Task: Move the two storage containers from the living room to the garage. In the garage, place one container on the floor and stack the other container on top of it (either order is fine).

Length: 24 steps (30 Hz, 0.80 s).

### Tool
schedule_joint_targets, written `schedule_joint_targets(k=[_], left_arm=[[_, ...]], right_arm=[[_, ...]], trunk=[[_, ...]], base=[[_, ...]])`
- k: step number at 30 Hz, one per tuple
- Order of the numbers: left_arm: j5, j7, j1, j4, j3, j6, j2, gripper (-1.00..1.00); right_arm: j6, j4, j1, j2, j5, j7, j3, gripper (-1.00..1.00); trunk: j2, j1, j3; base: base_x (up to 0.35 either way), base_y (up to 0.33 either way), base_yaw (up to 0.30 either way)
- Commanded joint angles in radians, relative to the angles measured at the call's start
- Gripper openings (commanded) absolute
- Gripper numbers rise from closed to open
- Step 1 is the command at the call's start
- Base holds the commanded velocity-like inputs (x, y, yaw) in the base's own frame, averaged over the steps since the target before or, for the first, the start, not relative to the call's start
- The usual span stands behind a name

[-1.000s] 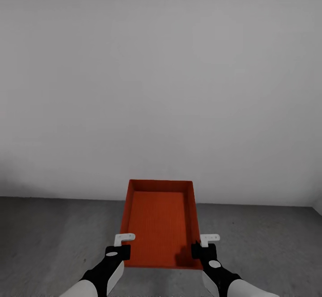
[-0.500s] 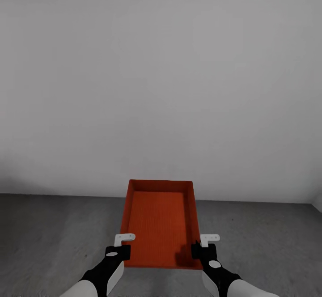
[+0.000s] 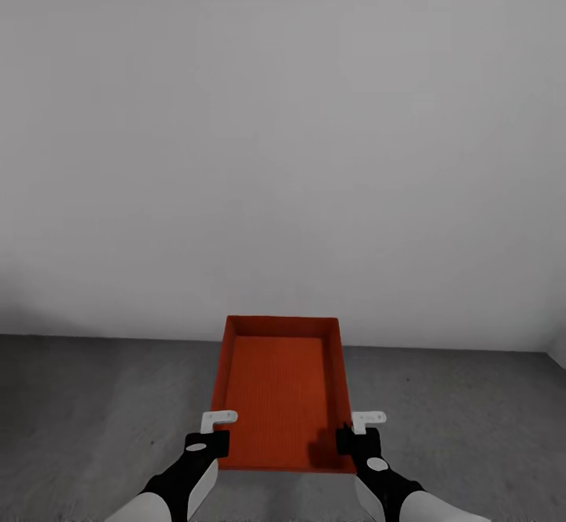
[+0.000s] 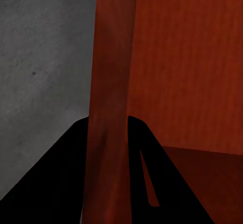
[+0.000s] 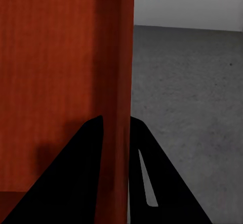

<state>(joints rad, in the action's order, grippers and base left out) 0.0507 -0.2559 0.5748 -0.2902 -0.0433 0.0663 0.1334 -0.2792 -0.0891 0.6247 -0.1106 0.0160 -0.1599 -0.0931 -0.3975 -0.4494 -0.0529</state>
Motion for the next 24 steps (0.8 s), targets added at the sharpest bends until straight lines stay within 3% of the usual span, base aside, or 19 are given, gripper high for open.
schedule_joint_targets(k=[1, 24], left_arm=[[-0.015, -0.011, 0.0, -0.005, 0.017, 0.007, 0.001, -1.0], [-0.015, -0.013, 0.0, -0.006, 0.017, 0.006, 0.0, -1.0]], right_arm=[[-0.002, 0.002, 0.001, -0.004, 0.004, -0.009, 0.033, -1.0], [-0.003, 0.002, 0.001, -0.004, 0.004, -0.009, 0.033, -1.0]], trunk=[[-0.002, -0.001, -0.004], [-0.002, -0.001, -0.04]], base=[[0.0, 0.0, 0.0], [0.0, 0.0, 0.0]])
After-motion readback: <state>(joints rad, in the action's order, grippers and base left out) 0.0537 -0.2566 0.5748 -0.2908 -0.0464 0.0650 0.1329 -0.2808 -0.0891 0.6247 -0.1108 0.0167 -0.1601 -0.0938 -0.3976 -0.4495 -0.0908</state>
